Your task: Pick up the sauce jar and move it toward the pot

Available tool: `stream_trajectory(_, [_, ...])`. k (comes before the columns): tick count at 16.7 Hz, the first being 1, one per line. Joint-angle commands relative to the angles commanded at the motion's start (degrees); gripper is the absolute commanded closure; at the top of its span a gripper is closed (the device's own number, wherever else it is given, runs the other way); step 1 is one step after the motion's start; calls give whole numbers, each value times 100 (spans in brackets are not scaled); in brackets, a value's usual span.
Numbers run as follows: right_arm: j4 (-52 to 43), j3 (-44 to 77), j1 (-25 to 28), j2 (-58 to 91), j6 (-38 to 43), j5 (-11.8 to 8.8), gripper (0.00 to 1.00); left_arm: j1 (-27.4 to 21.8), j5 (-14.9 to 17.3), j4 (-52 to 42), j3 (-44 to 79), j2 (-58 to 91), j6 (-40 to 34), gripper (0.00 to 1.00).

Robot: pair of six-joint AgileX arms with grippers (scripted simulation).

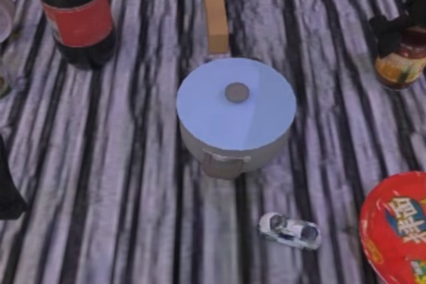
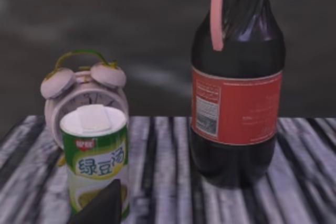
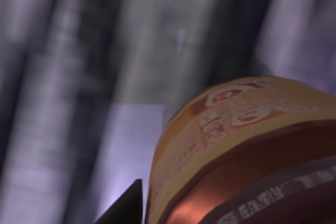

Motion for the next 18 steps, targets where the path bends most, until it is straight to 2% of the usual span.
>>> stream_trajectory(8, [0, 0, 0, 0, 0, 0, 98, 0, 0, 0, 0, 0, 0, 0])
stream_trajectory(18, [-2, -10, -5, -24, 10, -1, 100, 0, 0, 0, 0, 0, 0, 0])
